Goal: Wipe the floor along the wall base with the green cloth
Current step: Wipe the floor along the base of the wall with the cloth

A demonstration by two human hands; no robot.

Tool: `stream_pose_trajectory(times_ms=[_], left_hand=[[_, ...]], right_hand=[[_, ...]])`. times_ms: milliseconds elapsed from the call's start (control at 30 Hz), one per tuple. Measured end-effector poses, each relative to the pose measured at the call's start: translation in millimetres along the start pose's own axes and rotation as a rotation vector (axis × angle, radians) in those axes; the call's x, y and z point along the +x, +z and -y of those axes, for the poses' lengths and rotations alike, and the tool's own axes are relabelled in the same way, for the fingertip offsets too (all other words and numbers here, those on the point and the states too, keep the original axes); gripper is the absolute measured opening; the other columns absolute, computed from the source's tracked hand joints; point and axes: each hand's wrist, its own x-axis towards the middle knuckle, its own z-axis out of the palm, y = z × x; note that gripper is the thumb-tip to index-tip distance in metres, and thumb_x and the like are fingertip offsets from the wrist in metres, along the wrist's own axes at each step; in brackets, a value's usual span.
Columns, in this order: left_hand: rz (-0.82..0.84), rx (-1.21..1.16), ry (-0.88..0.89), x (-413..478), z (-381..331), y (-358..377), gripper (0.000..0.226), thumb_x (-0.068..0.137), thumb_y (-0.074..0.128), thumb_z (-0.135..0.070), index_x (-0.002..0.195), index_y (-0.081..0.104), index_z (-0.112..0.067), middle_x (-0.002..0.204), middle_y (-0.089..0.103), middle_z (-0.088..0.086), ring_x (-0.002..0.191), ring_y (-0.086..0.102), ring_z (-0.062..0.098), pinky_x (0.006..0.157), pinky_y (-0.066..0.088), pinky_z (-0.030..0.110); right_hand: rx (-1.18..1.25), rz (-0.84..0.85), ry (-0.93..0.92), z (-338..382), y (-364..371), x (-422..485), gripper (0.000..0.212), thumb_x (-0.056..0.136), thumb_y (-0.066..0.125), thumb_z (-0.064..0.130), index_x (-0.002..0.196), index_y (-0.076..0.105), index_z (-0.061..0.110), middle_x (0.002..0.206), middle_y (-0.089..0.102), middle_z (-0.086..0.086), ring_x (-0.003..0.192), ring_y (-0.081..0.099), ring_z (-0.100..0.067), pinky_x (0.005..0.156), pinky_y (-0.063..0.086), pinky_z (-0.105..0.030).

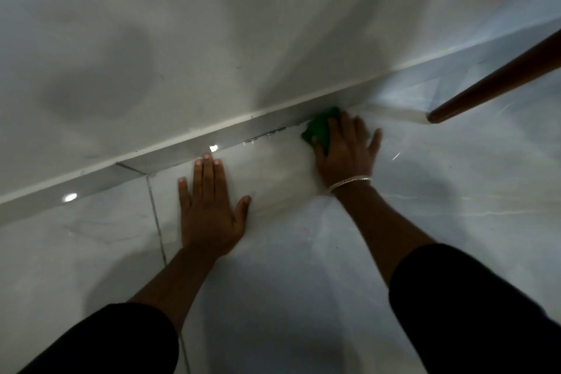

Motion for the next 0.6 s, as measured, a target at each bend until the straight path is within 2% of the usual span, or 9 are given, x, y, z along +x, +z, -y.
stream_pose_trajectory(times_ms=[67, 167, 267, 367, 500, 600], left_hand=[[-0.013, 0.006, -0.004, 0.1, 0.4, 1.0, 0.085, 0.092, 0.027, -0.061, 0.154, 0.017, -0.004, 0.164, 0.019, 0.018, 0.153, 0.013, 0.032, 0.122, 0.011, 0.056], [-0.005, -0.002, -0.004, 0.0, 1.2, 3.7, 0.085, 0.092, 0.029, -0.060, 0.155, 0.015, -0.005, 0.165, 0.016, 0.018, 0.154, 0.011, 0.032, 0.122, 0.010, 0.057], [0.017, -0.021, 0.003, 1.7, 2.6, 4.6, 0.087, 0.091, 0.029, -0.062, 0.155, 0.012, -0.006, 0.165, 0.014, 0.017, 0.154, 0.008, 0.031, 0.123, 0.010, 0.057], [0.018, -0.006, 0.072, -0.4, 16.1, 3.3, 0.088, 0.091, 0.027, -0.064, 0.155, 0.014, -0.005, 0.165, 0.015, 0.017, 0.154, 0.009, 0.031, 0.122, 0.013, 0.056], [-0.025, 0.001, 0.050, -6.0, 26.1, -2.0, 0.089, 0.091, 0.028, -0.064, 0.155, 0.017, -0.004, 0.165, 0.018, 0.017, 0.154, 0.013, 0.031, 0.123, 0.012, 0.055], [0.003, 0.001, 0.041, -4.8, 25.0, -2.2, 0.090, 0.090, 0.026, -0.065, 0.155, 0.014, -0.003, 0.165, 0.015, 0.017, 0.154, 0.010, 0.031, 0.122, 0.012, 0.056]], right_hand=[[0.011, 0.000, 0.102, -3.0, -4.8, 7.7, 0.065, 0.085, 0.043, 0.057, 0.130, 0.053, 0.011, 0.143, 0.048, -0.011, 0.136, 0.036, -0.036, 0.112, 0.015, -0.066], [0.096, -0.012, 0.155, 44.1, -4.3, -3.6, 0.071, 0.083, 0.042, 0.064, 0.121, 0.061, 0.006, 0.138, 0.053, -0.014, 0.133, 0.038, -0.037, 0.110, 0.016, -0.063], [0.081, 0.064, 0.026, 69.1, 0.5, -23.5, 0.067, 0.087, 0.040, 0.059, 0.126, 0.058, 0.007, 0.142, 0.051, -0.014, 0.137, 0.035, -0.038, 0.112, 0.013, -0.065], [-0.017, 0.078, -0.074, 32.9, -0.1, -11.5, 0.069, 0.086, 0.035, 0.062, 0.129, 0.056, 0.013, 0.143, 0.051, -0.010, 0.138, 0.037, -0.035, 0.112, 0.010, -0.067], [-0.065, 0.042, 0.081, -6.9, -7.6, 11.4, 0.069, 0.091, 0.028, 0.056, 0.133, 0.050, 0.006, 0.145, 0.047, -0.017, 0.140, 0.033, -0.037, 0.113, 0.012, -0.067], [0.015, 0.045, 0.113, 40.3, -0.1, -5.1, 0.068, 0.091, 0.028, 0.050, 0.134, 0.051, 0.002, 0.144, 0.048, -0.022, 0.138, 0.035, -0.040, 0.114, 0.014, -0.062]])
